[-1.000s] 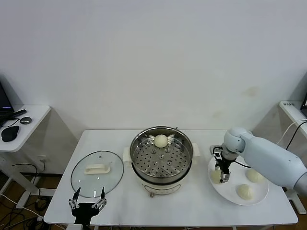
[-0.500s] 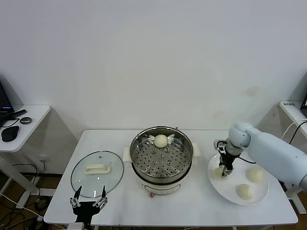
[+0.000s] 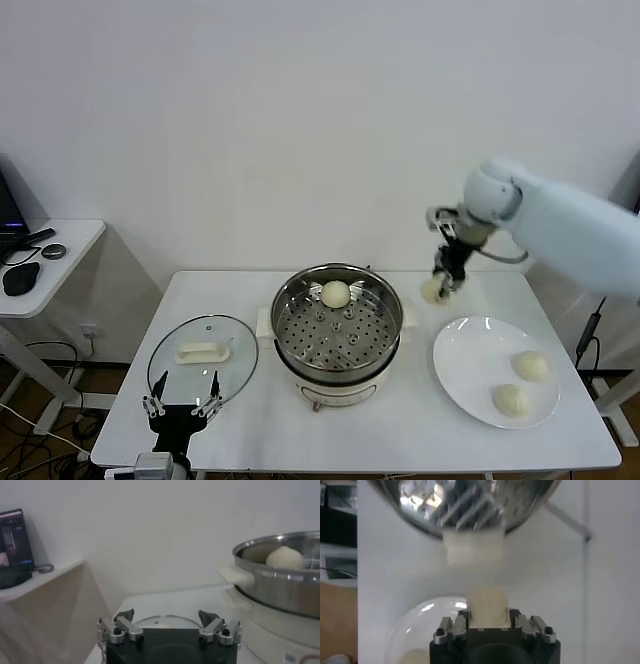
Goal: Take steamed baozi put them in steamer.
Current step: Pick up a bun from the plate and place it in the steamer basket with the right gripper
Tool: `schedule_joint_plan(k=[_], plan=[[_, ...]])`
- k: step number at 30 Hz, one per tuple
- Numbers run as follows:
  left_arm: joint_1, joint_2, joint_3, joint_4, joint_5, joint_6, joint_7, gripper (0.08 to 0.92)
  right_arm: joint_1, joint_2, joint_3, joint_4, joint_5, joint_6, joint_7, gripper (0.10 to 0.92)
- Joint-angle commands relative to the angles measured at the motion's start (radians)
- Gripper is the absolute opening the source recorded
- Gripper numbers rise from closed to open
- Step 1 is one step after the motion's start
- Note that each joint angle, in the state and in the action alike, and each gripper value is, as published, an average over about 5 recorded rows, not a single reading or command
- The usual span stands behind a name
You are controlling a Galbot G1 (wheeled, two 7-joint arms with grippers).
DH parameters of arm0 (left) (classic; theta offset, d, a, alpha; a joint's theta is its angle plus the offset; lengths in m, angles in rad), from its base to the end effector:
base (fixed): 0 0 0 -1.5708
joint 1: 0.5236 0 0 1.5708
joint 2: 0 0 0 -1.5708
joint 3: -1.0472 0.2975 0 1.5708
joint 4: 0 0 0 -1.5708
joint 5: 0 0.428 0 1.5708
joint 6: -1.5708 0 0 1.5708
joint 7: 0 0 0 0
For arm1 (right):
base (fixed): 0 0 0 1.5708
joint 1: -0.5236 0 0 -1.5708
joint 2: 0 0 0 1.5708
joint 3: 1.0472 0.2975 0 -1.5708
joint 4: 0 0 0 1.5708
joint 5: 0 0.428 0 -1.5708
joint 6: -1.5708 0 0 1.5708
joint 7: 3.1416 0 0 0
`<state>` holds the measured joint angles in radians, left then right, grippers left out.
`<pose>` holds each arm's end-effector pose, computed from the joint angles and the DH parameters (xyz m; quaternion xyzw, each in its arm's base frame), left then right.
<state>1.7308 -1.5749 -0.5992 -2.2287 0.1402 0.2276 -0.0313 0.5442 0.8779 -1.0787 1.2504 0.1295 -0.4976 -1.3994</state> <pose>0.2391 0.0254 -0.2411 0.0556 -0.9863 -0.0898 0.1266 0.5921 0.0363 -0.0006 0.5080 -0.5354 0.5147 0.4363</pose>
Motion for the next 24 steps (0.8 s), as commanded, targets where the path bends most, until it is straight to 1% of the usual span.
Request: schedule_joint_plan(k=[1,5,12,18,24], plan=[[0.002,0.000,0.000,-0.019,0.009,0.004,-0.001,0.823,0.261,0.228,-0.165,-0.004,0.199,-0.061,-0.020,0.484],[0.014,0.000,0.009,-0.023,0.019,0.010,0.001,0.823,0.216,0.327,-0.162,-0.024,0.221,-0.088,-0.005,0.484],[0.023,-0.004,0.029,-0.007,0.027,0.018,0.002,0.823,0.109,0.475,-0.159,-0.093,0.202,-0.107,0.031,0.484],[0.024,-0.005,0.028,-0.006,0.024,0.016,0.000,0.823,0.038,0.575,-0.167,-0.153,0.135,-0.107,0.057,0.484],[0.023,-0.005,0.028,-0.006,0.022,0.016,0.000,0.823,-0.022,0.626,-0.165,-0.199,0.074,-0.103,0.084,0.495]])
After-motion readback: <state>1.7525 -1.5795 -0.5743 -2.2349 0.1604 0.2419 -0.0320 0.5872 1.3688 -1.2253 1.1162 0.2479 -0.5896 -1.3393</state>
